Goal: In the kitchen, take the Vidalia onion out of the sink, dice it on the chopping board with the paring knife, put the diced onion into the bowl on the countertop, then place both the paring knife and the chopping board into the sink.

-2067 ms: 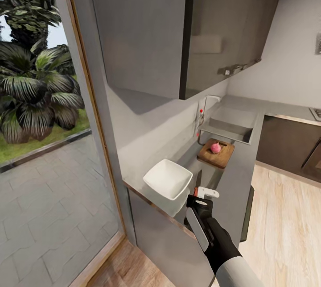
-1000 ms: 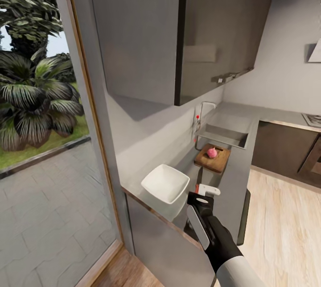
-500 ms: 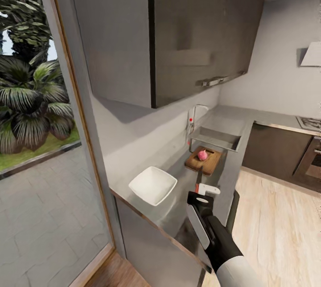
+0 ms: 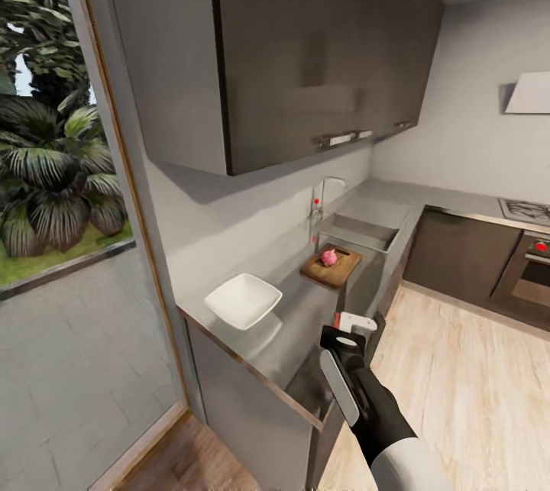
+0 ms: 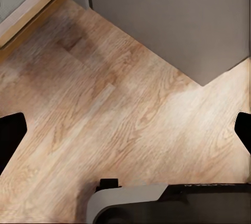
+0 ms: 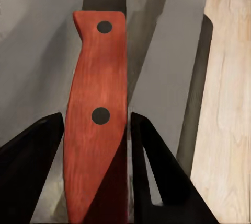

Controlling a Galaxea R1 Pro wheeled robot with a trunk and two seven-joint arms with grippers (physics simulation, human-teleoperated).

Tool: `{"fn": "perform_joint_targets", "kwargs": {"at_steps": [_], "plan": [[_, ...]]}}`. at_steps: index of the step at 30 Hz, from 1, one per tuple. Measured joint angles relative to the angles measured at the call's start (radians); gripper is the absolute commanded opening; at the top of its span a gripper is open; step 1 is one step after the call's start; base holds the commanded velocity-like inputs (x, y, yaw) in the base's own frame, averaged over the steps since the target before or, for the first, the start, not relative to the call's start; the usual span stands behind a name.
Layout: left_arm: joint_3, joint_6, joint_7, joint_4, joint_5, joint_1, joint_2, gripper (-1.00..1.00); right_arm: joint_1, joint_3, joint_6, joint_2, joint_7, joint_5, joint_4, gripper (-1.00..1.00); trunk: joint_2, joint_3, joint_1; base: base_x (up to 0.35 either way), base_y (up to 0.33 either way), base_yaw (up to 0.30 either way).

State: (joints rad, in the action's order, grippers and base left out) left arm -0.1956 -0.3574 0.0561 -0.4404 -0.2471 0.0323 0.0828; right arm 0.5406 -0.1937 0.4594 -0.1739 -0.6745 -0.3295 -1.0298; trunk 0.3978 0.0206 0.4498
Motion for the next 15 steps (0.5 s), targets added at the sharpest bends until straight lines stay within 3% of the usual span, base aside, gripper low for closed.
{"fn": "perform_joint_targets", "kwargs": {"at_steps": [9, 15], "plan": [[0.0, 0.0, 0.0, 0.0, 0.0, 0.0, -0.001, 1.0, 0.0, 0.0, 0.0, 0.0, 0.0, 0.0, -0.003, -1.0, 0.0, 0.0, 0.0, -0.228, -0.25, 0.237], [0.0, 0.0, 0.0, 0.0, 0.0, 0.0, -0.001, 1.0, 0.0, 0.0, 0.0, 0.0, 0.0, 0.0, -0.007, -1.0, 0.0, 0.0, 0.0, -0.053, -0.308, 0.256]]}}
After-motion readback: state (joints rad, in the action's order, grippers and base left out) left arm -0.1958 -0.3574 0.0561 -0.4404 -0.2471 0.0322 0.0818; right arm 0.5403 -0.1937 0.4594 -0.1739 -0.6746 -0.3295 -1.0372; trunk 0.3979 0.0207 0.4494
